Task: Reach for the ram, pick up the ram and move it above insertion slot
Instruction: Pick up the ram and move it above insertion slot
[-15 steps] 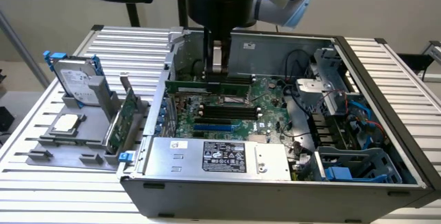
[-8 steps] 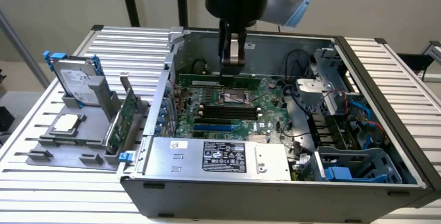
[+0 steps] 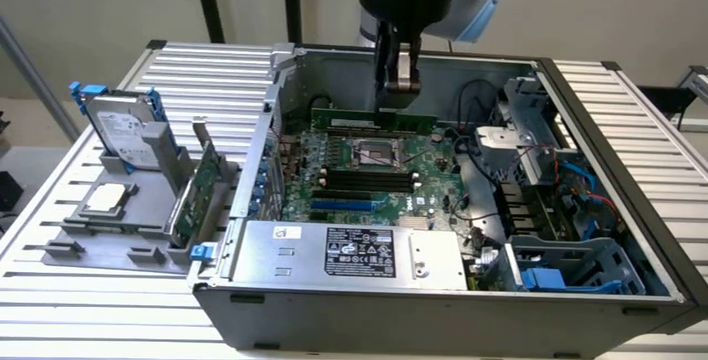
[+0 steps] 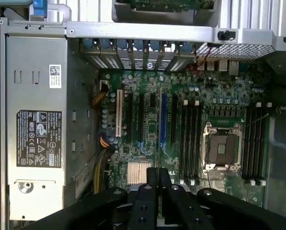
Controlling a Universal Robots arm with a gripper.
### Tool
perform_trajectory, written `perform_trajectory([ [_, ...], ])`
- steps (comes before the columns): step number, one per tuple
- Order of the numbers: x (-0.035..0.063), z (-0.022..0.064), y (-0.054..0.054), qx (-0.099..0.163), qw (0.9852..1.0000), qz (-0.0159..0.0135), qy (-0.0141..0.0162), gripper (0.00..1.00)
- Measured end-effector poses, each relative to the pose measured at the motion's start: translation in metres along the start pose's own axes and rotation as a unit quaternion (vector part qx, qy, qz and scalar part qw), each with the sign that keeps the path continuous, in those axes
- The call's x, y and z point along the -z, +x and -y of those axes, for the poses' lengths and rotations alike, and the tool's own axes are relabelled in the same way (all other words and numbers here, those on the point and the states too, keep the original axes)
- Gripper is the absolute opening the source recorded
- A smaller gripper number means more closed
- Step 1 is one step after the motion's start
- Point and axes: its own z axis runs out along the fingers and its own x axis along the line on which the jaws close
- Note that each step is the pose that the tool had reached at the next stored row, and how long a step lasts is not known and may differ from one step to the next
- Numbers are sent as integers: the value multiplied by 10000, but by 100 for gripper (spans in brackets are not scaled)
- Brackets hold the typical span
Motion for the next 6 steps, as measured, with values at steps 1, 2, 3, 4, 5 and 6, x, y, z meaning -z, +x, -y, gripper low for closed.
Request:
perform_trajectory([
  [1, -1, 0, 0, 0, 10000, 2, -1, 13],
  [2, 0, 0, 0, -1, 10000, 1, -1, 13],
  [3, 0, 0, 0, -1, 10000, 1, -1, 13],
  [4, 0, 1, 0, 0, 10000, 1, -1, 13],
  [5, 0, 1, 0, 0, 10000, 1, -1, 13],
  [6, 0, 1, 0, 0, 10000, 1, -1, 13],
])
